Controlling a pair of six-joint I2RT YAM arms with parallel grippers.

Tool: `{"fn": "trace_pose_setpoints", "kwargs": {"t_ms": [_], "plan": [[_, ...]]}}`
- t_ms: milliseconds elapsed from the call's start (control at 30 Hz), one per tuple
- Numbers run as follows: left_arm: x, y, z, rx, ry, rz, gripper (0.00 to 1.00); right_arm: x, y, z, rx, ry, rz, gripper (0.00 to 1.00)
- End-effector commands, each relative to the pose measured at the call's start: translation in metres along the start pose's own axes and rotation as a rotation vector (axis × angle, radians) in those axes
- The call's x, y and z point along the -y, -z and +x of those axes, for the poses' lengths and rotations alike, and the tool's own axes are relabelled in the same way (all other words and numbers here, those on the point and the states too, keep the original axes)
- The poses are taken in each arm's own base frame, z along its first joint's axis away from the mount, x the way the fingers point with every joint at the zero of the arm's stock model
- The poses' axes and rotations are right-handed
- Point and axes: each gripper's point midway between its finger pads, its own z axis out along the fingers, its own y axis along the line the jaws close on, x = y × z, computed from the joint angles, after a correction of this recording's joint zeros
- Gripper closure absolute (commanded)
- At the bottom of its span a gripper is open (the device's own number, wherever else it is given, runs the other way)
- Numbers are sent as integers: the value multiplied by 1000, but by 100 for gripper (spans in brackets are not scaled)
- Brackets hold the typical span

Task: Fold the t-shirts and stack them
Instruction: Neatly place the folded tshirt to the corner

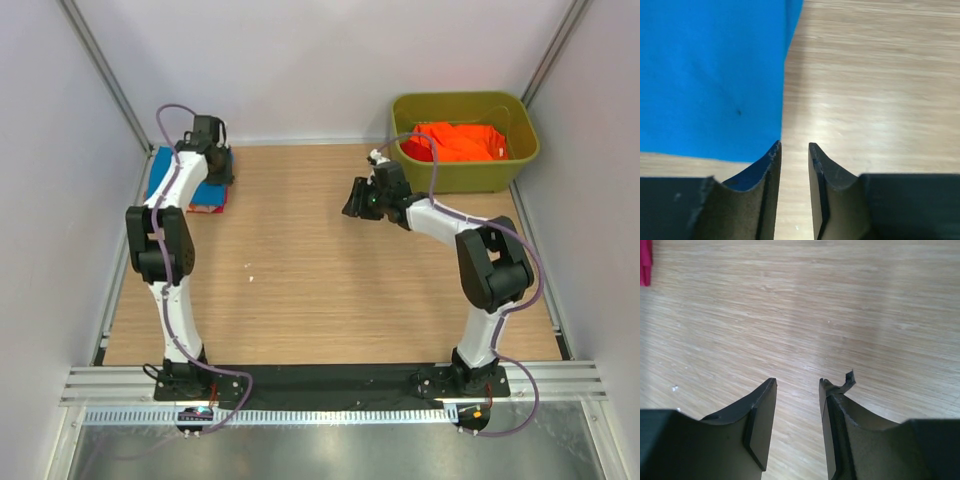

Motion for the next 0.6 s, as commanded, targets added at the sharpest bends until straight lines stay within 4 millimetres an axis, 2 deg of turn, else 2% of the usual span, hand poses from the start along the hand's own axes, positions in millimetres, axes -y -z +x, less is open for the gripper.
{"fn": "trace_pose_setpoints", "kwargs": {"t_ms": [0, 33, 67, 100, 133, 167, 200, 233, 267, 300, 333, 367, 400, 433, 467, 500, 533, 567], "plan": [[32, 85, -35, 130, 5, 131, 70, -36, 43, -59, 107, 33, -48, 52], [50, 97, -30, 131, -7, 187, 68, -45, 58, -70, 139, 39, -57, 51], [66, 121, -34, 173, -3, 246, 67, -45, 67, -72, 137, 34, -47, 45], [92, 127, -15, 147, -40, 309, 66, -47, 75, -73, 141, 29, -42, 36], [106, 147, -13, 172, -66, 355, 64, -48, 93, -75, 153, 24, -23, 30], [117, 157, -6, 176, -88, 368, 64, -44, 101, -70, 143, 17, -6, 14], [140, 167, 7, 171, -133, 403, 63, -45, 111, -69, 146, 12, -1, 7], [151, 168, 21, 159, -150, 422, 62, -49, 131, -69, 159, 9, -2, 1], [161, 187, 26, 186, -167, 465, 61, -46, 140, -61, 156, -3, 1, 0], [179, 197, 38, 187, -202, 499, 60, -46, 150, -58, 162, -10, 1, 0], [186, 199, 48, 190, -203, 510, 59, -45, 158, -53, 163, -20, 9, 0], [194, 216, 51, 215, -201, 552, 58, -44, 179, -53, 203, -36, 20, 0], [211, 230, 61, 218, -201, 614, 54, -44, 188, -51, 214, -45, 22, 0], [219, 231, 69, 225, -193, 645, 42, -41, 199, -46, 213, -58, 37, 0], [228, 241, 75, 227, -193, 697, 20, -38, 214, -48, 247, -74, 58, 0], [234, 258, 77, 250, -184, 741, 0, -38, 221, -46, 251, -78, 61, 0], [238, 266, 74, 282, -172, 771, 0, -29, 227, -41, 246, -84, 102, 0], [238, 266, 82, 279, -158, 784, 0, -28, 231, -39, 244, -89, 116, 0]]}}
